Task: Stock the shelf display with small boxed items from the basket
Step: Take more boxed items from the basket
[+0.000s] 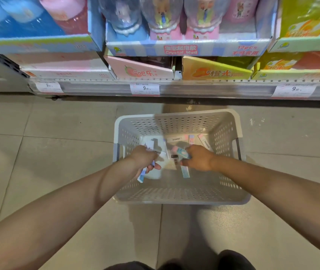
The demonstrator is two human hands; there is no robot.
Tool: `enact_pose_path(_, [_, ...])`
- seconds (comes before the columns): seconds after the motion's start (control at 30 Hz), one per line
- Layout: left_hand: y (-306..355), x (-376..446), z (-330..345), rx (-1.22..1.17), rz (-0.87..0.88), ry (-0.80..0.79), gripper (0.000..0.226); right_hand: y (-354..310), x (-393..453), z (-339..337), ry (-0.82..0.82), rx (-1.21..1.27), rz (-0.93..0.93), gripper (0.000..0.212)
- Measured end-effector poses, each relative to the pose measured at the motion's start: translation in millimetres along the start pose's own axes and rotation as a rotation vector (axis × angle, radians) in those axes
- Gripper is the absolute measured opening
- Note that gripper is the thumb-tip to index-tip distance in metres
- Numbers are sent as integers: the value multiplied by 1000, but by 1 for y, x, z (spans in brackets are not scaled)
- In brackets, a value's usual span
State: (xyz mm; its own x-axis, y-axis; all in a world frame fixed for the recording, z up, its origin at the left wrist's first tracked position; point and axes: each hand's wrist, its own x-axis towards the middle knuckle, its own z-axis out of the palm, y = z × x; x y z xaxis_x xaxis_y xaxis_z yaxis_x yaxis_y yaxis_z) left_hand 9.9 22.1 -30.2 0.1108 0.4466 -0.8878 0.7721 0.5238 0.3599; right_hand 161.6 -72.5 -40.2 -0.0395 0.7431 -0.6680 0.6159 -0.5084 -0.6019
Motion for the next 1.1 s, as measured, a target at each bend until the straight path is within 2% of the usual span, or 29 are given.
enact_pose_path(0.17, [32,-70,-28,40,128,-26,13,-46,-50,-41,128,259,-13,25])
enact_pose_path(0.23, [46,-105,-40,42,186,-30,17,-68,-77,-59,163,307,-19,25])
enact_pose_path(0.4, [84,-209,-70,25,348,-107,7,-135,-155,-110,222,421,-58,14])
enact_pose_path(0.5, [109,-278,-91,23,475,-85,12,-183,-207,-142,247,447,-109,24])
enact_pose_path(0.67, [156,-406,-126,25,606,-109,23,-268,-298,-193,331,443,-257,22])
enact_pose_path(0.9, [222,-582,-182,125,792,-135,21,-390,-432,-265,462,385,-396,34])
enact_pose_path(1.0, [249,-648,-205,150,834,-94,29,-437,-485,-294,494,389,-449,36])
enact_pose_path(1.1, [272,-715,-226,155,897,-117,19,-477,-536,-321,549,393,-513,38])
